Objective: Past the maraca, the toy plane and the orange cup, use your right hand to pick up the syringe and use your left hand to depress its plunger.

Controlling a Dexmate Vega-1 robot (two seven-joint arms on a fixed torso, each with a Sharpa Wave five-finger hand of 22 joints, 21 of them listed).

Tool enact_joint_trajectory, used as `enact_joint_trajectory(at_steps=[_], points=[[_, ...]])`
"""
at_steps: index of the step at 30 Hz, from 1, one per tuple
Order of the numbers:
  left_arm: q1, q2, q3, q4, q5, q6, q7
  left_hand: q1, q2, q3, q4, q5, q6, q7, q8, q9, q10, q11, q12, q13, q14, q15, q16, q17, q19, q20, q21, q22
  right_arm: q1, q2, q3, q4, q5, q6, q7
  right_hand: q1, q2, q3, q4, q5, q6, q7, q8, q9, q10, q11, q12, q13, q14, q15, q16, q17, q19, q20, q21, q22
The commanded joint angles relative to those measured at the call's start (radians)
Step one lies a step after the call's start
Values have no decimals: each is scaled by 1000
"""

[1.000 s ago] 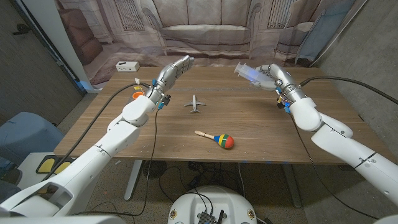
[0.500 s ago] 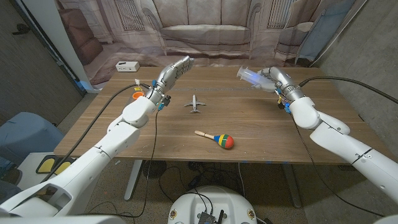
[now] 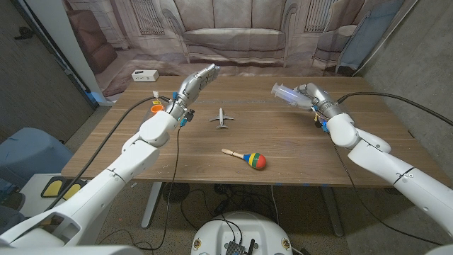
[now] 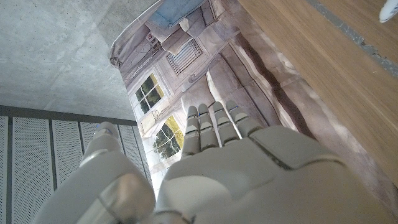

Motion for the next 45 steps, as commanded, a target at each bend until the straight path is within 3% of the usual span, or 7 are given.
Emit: enact_joint_trajectory(at_steps=[1, 31, 45], points=[[24, 9, -9, -31, 11, 7, 23, 3, 0, -6, 0, -2, 7, 2, 2, 3, 5, 3, 3, 3, 9, 2, 1, 4, -3, 2, 2, 3, 46, 11, -74, 77, -54, -38, -17, -26, 167, 94, 80, 6, 103, -90, 6, 5, 34, -9, 6, 3, 69, -109, 4, 2, -6, -13, 8, 3], [31, 15, -15, -54, 13, 44, 41, 3, 1, -8, 0, -2, 10, 3, 1, 3, 8, 0, 3, 3, 9, 1, 0, 4, -3, 5, 1, 3, 124, 74, -181, 252, -51, -36, -13, -31, 167, 96, 78, 4, 103, -94, 4, 4, 30, -6, 2, 1, 59, -105, -1, 6, -18, -9, 22, 2], [28, 10, -8, -54, 17, 51, 46, 3, 2, -9, 0, -3, 10, 1, 0, 3, 7, 0, 2, 3, 8, 2, -1, 4, -5, 7, 1, 3, 144, 72, -212, 287, -59, -53, 1, -29, 165, 100, 73, 5, 99, -96, 2, 3, 21, -14, -3, -2, 45, -98, -7, 8, -29, -6, 25, 1]])
